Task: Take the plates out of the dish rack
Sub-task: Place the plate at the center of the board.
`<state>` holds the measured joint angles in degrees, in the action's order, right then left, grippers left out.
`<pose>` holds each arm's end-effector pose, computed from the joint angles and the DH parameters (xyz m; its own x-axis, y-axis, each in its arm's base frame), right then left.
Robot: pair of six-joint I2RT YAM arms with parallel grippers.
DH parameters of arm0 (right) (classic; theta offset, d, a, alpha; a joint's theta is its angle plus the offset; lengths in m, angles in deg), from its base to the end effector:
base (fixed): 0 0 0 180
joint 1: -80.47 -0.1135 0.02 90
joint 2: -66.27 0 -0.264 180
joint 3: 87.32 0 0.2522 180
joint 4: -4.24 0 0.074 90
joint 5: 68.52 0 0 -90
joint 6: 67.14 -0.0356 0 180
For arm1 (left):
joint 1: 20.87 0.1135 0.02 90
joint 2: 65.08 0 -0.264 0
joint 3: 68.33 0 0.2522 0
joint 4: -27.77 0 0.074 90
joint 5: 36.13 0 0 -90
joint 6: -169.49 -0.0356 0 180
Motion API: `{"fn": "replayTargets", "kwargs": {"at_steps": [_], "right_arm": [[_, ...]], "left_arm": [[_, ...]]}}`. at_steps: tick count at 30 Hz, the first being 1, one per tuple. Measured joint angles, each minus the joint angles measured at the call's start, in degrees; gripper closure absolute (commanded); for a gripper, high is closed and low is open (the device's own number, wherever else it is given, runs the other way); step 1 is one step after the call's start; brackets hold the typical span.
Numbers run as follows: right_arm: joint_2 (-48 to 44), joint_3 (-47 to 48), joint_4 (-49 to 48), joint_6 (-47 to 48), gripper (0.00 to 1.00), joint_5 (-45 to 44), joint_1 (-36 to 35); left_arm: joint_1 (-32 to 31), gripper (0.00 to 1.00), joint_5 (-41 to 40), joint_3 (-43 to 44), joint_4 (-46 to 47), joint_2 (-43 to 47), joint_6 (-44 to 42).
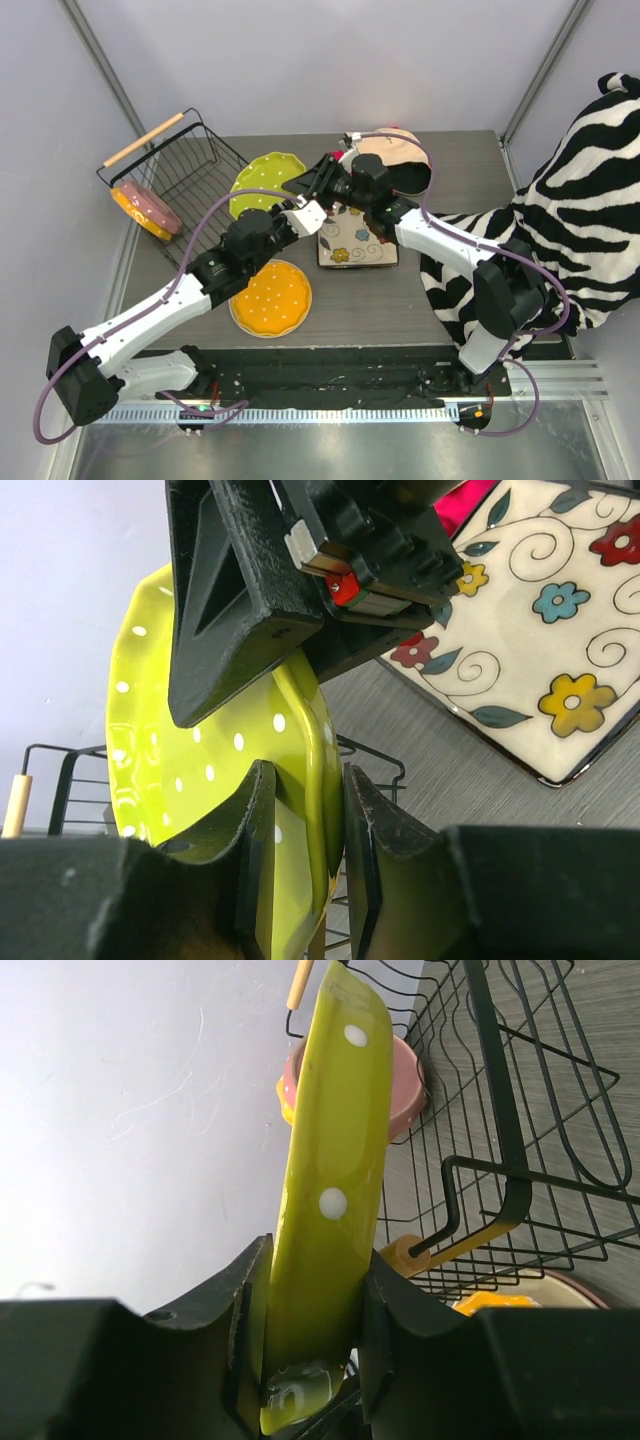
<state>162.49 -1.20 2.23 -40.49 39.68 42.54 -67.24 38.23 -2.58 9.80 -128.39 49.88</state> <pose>0.3115 0.2569 0.3165 -0.7897 0.4610 -0.4048 -0.2721 0.3281 0.9046 0.1848 -0.1799 0.3311 0.0952 0.5897 -0.8020 0.5414 0.6454 0.5388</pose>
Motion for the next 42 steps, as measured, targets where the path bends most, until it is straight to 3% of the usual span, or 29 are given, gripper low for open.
{"fn": "replayTargets", "kwargs": {"at_steps": [2, 4, 5, 9, 13, 14, 16, 17, 22, 28, 37, 42], "right_arm": [[0.33, -0.04, -0.68, -0.09, 0.99, 0.50, 0.13], [0.59, -0.11, -1.40, 0.15, 0.99, 1.01, 0.17], [0.79, -0.37, -2.25, 0.72, 0.99, 1.20, 0.17], [1.70, -1.42, -5.40, 1.70, 0.99, 1.77, 0.15], [1.79, -3.41, -9.51, 1.73, 0.99, 2.73, 0.15], [1.81, -3.65, -10.08, 1.75, 0.99, 2.89, 0.15], [1.97, -3.80, -11.19, 1.77, 0.99, 3.13, 0.15], [2.08, -3.80, -11.72, 1.84, 0.99, 3.26, 0.15], [2.49, -4.35, -15.98, 1.81, 0.99, 4.42, 0.17], [3.21, -5.29, -21.92, 1.09, 0.99, 7.61, 0.17], [2.99, -6.38, -23.32, 1.20, 0.99, 10.03, 0.15], [0.70, -7.54, -21.77, 2.56, 0.99, 9.88, 0.17]], "left_arm": [[0.04, 0.58, -0.07, 0.04, 0.00, -0.07, 0.39], [0.07, 0.51, -0.31, 0.07, 0.09, -0.07, 1.01], [0.07, 0.42, 0.59, 0.28, 0.11, -0.04, 1.90], [-0.94, 0.28, 3.85, 0.61, 0.85, 0.59, 4.68], [-0.85, 0.25, 4.37, 1.16, 0.57, 2.43, 7.23], [-0.55, 0.08, 4.52, 1.60, 0.39, 3.06, 8.26], [0.48, 0.07, 5.05, 2.51, 0.04, 4.81, 9.81], [1.05, 0.02, 5.38, 2.84, -0.07, 5.99, 10.97], [6.88, 0.00, 8.17, 5.44, -2.56, 11.91, 16.06], [26.84, 0.00, 12.24, 7.26, -3.69, 15.78, 26.75], [45.07, 0.00, 21.07, 7.34, -4.33, 9.42, 44.15], [48.92, 0.01, 21.55, 6.27, -4.52, 9.27, 48.06]]}}
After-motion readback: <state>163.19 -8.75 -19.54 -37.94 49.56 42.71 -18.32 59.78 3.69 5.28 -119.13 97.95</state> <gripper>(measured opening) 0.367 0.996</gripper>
